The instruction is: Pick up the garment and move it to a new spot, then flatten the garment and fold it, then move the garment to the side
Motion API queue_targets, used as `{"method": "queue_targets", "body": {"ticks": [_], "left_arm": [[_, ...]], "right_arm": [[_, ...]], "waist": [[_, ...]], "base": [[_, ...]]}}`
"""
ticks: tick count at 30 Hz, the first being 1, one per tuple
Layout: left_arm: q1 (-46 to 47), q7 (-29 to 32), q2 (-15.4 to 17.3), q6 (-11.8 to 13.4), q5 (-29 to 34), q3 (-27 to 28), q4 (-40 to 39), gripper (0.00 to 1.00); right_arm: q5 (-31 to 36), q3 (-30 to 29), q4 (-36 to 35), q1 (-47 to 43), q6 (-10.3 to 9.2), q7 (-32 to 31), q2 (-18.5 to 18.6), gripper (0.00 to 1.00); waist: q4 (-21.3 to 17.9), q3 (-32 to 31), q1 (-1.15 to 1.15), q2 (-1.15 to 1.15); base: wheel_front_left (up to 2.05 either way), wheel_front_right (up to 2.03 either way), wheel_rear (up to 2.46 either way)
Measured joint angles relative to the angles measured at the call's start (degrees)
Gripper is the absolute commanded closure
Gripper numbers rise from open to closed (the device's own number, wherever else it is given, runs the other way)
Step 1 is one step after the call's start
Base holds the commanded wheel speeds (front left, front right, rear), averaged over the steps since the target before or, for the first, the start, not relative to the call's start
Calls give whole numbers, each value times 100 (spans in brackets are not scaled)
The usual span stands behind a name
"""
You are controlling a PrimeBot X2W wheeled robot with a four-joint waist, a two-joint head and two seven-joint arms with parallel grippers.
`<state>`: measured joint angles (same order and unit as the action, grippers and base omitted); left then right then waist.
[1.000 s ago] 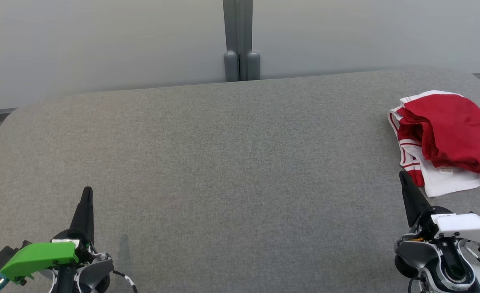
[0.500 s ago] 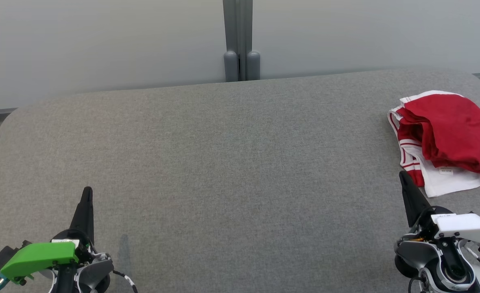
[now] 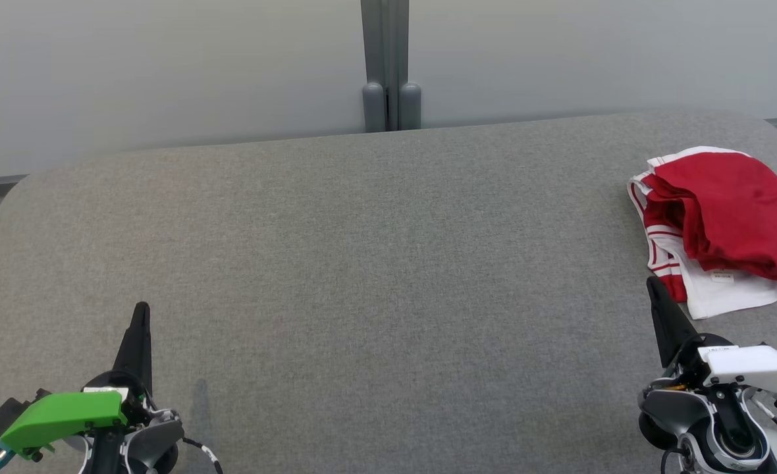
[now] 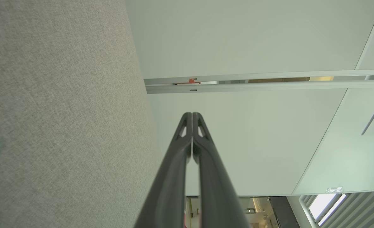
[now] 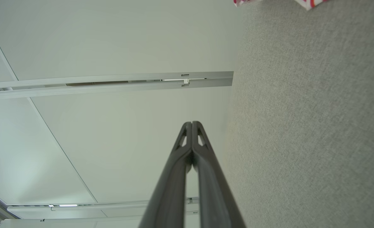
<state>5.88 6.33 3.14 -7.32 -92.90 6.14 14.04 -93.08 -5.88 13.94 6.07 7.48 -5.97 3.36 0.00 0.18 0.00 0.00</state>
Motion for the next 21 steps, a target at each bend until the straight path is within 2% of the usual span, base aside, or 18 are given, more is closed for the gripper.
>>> {"method": "queue_targets", "body": {"ticks": [21], "left_arm": [[0, 10, -8, 0, 14, 10, 1, 100]], "right_arm": [[8, -19, 1, 1, 0, -9, -10, 100]], "waist": [[0, 0, 0, 0]], "base": [[0, 0, 0]]}}
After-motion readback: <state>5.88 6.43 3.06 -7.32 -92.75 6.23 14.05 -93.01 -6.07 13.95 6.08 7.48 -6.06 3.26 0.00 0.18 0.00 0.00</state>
